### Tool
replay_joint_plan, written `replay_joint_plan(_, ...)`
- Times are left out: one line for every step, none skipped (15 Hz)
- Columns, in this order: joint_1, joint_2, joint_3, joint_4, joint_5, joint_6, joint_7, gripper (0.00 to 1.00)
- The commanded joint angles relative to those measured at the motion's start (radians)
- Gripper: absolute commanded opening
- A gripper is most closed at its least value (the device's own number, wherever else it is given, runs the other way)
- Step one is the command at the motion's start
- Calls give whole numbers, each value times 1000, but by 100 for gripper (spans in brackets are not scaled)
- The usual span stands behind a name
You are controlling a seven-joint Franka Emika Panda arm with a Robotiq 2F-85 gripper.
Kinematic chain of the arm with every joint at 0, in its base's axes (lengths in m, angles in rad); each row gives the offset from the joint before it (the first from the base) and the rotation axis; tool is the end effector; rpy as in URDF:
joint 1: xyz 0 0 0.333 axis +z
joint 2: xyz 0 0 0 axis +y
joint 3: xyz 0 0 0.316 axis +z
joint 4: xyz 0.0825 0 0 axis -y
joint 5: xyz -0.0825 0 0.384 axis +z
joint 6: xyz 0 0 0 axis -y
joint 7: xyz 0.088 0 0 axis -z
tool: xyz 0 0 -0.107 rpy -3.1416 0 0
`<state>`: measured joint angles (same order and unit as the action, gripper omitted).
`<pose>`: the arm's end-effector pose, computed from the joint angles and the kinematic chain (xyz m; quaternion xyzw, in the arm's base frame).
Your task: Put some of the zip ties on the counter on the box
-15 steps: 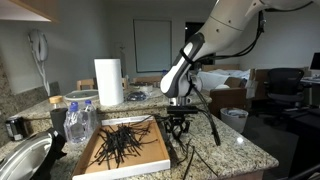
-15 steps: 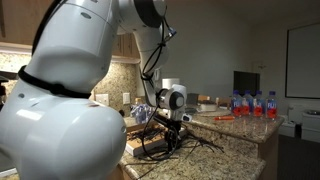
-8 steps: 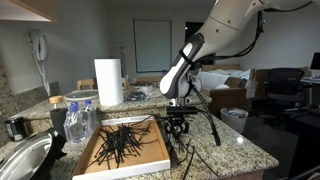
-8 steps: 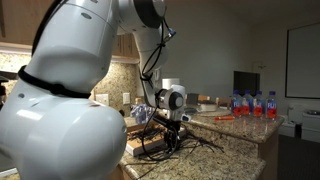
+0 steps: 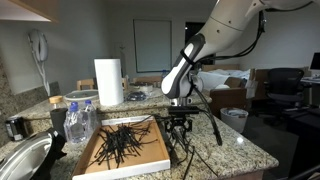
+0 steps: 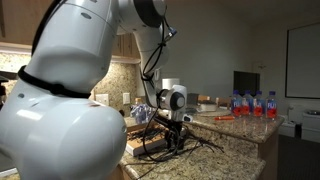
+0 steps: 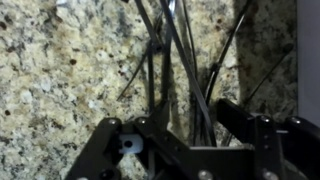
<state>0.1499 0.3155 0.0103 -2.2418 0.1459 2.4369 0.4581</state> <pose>0.5248 0.0852 0.2162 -0.9758 0.2055 0.0710 0.0250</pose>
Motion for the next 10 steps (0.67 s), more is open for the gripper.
replay_joint_plan(5, -32, 1, -46, -16, 26, 14, 90)
replay_joint_plan(2, -41, 5, -52, -8, 29, 6, 96)
replay_joint_plan(2, -49, 7, -56, -5, 29, 3, 98)
replay_joint_plan(1, -59, 10, -64, -2, 33, -1, 100)
replay_joint_plan(1, -65, 12, -69, -1, 36, -1, 100)
replay_joint_plan(-1, -73, 15, -75, 2, 38, -5, 100)
replay_joint_plan(-2, -77, 17, -79, 3, 39, -5, 100)
replay_joint_plan(-1, -75, 17, -80, 2, 43, -2, 100)
replay_joint_plan(0, -67, 17, -76, -2, 50, 3, 100)
replay_joint_plan(2, -56, 15, -69, -7, 50, 9, 100)
